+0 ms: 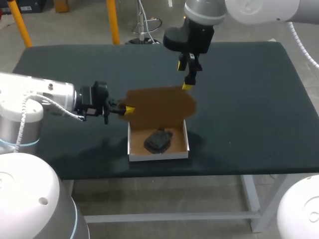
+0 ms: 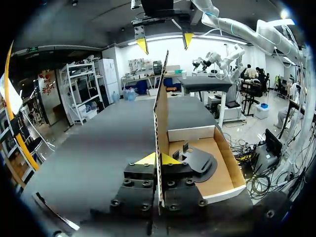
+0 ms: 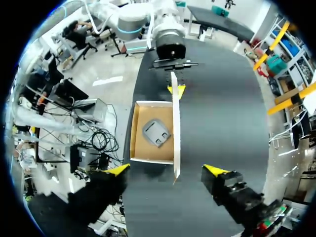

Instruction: Assemble the packaging by folding the flat box into shape, placing the metal phone stand inside, and closing the box properly

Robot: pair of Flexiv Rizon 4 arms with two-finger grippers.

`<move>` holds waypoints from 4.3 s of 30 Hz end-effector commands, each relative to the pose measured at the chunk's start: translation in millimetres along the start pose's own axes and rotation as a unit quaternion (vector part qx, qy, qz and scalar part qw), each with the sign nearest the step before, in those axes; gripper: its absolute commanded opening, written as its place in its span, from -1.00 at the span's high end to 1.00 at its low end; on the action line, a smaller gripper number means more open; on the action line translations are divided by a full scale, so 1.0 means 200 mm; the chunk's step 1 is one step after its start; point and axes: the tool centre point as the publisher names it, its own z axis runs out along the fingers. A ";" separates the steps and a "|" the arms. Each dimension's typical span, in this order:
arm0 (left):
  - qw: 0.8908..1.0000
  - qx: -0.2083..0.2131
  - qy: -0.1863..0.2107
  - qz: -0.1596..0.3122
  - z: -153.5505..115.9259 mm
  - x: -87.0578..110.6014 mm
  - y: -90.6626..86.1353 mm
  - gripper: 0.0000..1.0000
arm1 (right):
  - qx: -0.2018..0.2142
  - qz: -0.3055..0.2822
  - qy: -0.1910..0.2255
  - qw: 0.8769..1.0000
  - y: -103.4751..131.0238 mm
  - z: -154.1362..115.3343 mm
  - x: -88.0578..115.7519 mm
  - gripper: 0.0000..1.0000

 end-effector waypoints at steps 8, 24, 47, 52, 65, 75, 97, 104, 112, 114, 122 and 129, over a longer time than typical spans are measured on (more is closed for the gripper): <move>1.000 0.000 -0.004 0.000 0.00 0.01 0.00 1.00 | 0.010 -0.021 -0.018 1.000 0.11 -0.04 -0.08 -1.00; 1.000 0.000 -0.004 0.000 0.00 0.01 0.00 1.00 | 0.063 -0.012 -0.038 0.997 0.23 0.03 -0.27 -0.06; 1.000 0.000 -0.004 0.000 0.00 0.01 0.00 1.00 | 0.074 -0.043 -0.025 0.996 0.30 0.25 -0.36 0.08; 1.000 0.000 -0.004 0.000 0.00 0.01 0.00 1.00 | 0.073 -0.047 -0.020 0.996 0.30 0.27 -0.32 0.08; 1.000 0.000 -0.004 0.000 0.00 0.01 0.00 1.00 | 0.071 -0.049 -0.021 0.996 0.30 0.29 -0.23 0.07; 1.000 0.000 -0.004 0.000 0.00 0.01 0.00 1.00 | 0.073 -0.043 -0.026 0.996 0.30 0.29 -0.17 0.08; 1.000 0.000 -0.004 0.000 0.00 0.01 0.00 1.00 | 0.071 -0.029 0.007 0.997 0.30 0.37 -0.10 0.04; 1.000 0.000 -0.004 0.000 0.00 0.01 0.00 1.00 | 0.072 -0.032 0.013 0.997 0.31 0.39 -0.09 0.03; 1.000 0.000 -0.004 0.000 0.00 0.01 0.00 1.00 | 0.072 -0.034 0.018 0.997 0.31 0.42 -0.10 0.01; 1.000 0.000 -0.004 0.000 0.00 0.01 0.00 1.00 | 0.073 -0.034 0.019 0.997 0.31 0.42 -0.10 0.00; 1.000 0.000 -0.004 0.000 0.00 0.01 0.00 1.00 | 0.074 -0.033 0.028 0.996 0.31 0.45 -0.12 0.00; 1.000 0.000 -0.004 0.000 0.00 0.01 0.00 1.00 | 0.077 -0.035 0.038 0.996 0.32 0.49 -0.12 0.00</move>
